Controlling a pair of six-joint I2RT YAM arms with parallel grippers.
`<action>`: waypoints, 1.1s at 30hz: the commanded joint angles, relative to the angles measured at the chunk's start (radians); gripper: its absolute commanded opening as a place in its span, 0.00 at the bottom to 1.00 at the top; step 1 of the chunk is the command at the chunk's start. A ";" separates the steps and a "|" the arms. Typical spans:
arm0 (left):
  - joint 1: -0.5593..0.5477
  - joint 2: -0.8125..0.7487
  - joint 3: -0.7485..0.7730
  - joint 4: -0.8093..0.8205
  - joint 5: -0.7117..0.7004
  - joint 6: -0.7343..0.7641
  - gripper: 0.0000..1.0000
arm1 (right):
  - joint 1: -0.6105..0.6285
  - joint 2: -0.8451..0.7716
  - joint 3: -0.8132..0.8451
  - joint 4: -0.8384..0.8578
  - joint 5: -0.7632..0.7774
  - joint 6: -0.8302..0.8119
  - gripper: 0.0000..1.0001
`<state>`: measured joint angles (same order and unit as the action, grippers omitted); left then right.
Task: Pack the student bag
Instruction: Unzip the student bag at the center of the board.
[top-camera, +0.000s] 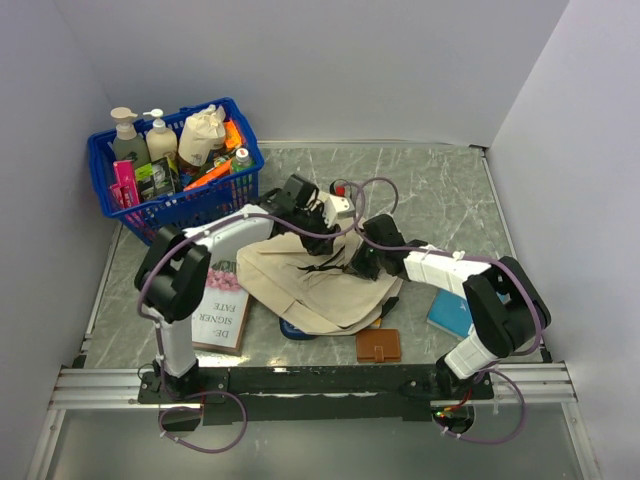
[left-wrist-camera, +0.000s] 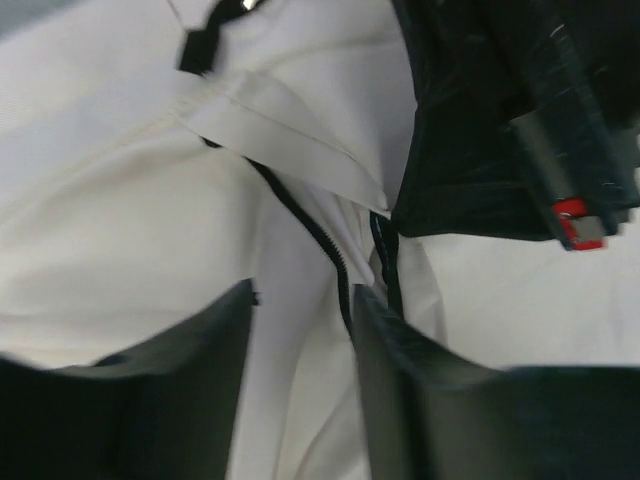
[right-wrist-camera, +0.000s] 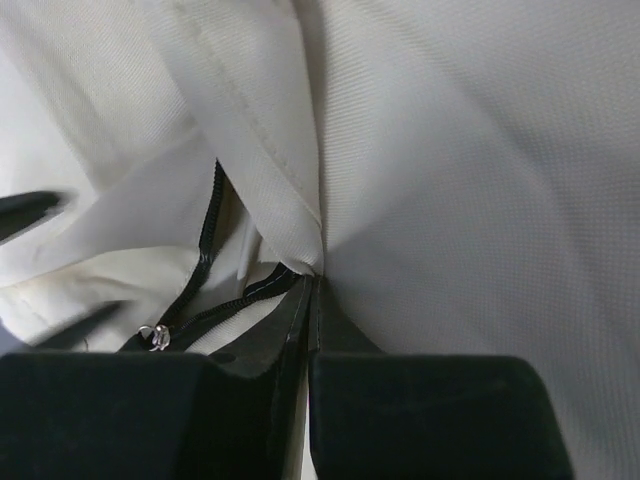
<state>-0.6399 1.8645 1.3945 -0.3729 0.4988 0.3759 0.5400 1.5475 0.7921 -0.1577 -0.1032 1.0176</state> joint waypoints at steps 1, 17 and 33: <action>-0.017 0.041 -0.020 0.077 -0.057 -0.091 0.54 | -0.006 0.029 -0.073 -0.020 -0.047 -0.001 0.02; -0.084 0.081 -0.045 0.128 -0.135 -0.092 0.58 | -0.028 0.053 -0.096 0.037 -0.095 -0.014 0.02; -0.086 0.030 -0.083 0.196 -0.318 -0.017 0.01 | -0.044 0.057 -0.077 0.024 -0.107 -0.033 0.02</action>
<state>-0.7216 1.9419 1.3148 -0.2058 0.2676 0.3172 0.4938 1.5593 0.7338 -0.0257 -0.2218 1.0275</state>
